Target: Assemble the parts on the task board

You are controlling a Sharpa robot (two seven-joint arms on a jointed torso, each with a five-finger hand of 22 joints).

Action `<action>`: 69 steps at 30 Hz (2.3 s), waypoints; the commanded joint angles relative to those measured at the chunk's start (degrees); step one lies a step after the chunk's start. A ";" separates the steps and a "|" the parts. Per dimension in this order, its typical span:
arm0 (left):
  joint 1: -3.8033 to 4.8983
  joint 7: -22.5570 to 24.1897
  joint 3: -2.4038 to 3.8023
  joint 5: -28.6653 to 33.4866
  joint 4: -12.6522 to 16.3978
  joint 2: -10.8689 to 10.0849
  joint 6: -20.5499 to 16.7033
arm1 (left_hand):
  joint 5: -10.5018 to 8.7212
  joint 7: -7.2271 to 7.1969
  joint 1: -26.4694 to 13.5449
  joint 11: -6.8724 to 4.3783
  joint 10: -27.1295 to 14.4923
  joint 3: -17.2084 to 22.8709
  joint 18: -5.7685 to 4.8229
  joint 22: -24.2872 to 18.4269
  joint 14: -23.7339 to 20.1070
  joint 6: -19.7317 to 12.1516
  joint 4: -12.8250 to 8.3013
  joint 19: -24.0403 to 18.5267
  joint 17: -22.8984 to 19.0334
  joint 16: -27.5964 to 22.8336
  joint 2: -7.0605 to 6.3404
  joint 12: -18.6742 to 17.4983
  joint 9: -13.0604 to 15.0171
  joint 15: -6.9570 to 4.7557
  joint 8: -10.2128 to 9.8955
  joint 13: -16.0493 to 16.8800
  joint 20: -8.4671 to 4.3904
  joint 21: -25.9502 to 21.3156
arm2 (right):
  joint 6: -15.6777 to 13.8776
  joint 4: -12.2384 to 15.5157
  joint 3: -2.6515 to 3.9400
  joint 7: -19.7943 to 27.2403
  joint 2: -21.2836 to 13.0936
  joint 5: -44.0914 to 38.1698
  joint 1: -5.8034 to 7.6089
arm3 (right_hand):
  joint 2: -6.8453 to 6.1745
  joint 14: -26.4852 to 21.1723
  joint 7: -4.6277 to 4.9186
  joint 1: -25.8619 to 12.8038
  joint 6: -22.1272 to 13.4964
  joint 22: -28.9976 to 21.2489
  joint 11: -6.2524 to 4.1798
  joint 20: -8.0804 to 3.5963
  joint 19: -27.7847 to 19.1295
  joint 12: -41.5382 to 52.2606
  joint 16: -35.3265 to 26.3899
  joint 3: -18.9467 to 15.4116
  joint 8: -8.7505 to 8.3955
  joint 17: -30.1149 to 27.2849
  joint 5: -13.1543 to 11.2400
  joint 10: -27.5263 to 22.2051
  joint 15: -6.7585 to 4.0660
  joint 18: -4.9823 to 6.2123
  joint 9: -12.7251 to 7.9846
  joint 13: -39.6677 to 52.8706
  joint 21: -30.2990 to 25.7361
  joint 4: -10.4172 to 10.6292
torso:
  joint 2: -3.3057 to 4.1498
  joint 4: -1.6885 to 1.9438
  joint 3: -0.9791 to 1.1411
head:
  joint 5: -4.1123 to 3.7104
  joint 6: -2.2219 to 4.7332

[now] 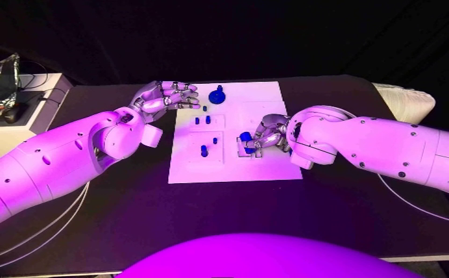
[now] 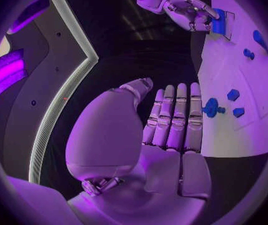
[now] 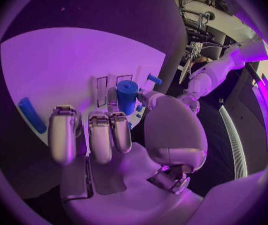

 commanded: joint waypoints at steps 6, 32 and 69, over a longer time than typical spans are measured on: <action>-0.01 0.16 0.05 0.40 0.14 -0.01 1.08 | -0.25 0.08 -0.34 0.12 -0.06 0.05 0.71 -0.05 0.02 -0.24 0.31 0.11 0.06 -0.37 0.04 -0.14 -0.04 0.33 -0.37 -0.08 0.29 -0.18 | 1.60 0.31 -0.01 0.10 -0.04 -0.94 -0.12 | -0.17 6.07 -0.27 -0.97 0.83 12.48 0.09 -0.10 3.35 -0.31 0.36 7.88 -0.24 15.07 -0.84 3.75 -0.07 -0.20 0.13 12.05 -0.03 -8.04 | -0.02 -0.04 0.02 | 0.23 0.01; 0.00 0.04 0.05 0.41 0.20 -0.08 1.15 | -0.25 0.09 -0.37 0.15 -0.10 -0.01 0.72 -0.21 0.05 -0.21 0.38 0.19 0.15 -0.51 0.09 -0.09 -0.07 0.36 -0.38 -0.06 0.33 -0.32 | 0.49 -0.89 0.01 0.18 0.91 -1.80 -0.40 | -1.08 6.07 -0.14 -2.70 1.01 12.42 0.22 0.02 3.28 -0.57 0.36 7.12 -0.75 15.07 -4.64 3.56 0.05 -0.15 0.33 11.83 -0.26 -7.96 | 0.06 0.04 0.07 | 0.52 0.01; 0.00 -0.13 0.05 0.53 0.24 -0.21 1.20 | -0.29 0.13 -0.52 0.17 -0.12 -0.10 0.72 -0.29 0.07 -0.21 0.52 0.24 0.20 -0.58 0.11 -0.08 -0.08 0.38 -0.40 -0.05 0.35 -0.39 | -0.12 -0.21 0.02 0.51 0.38 -5.80 -0.76 | -0.95 6.07 -0.45 -9.06 2.11 12.40 0.02 -0.01 3.22 -0.99 0.36 -1.64 -1.67 15.07 -8.95 3.32 -0.07 -0.13 1.38 11.51 -0.33 -3.03 | -0.04 -0.09 0.05 | 0.54 0.01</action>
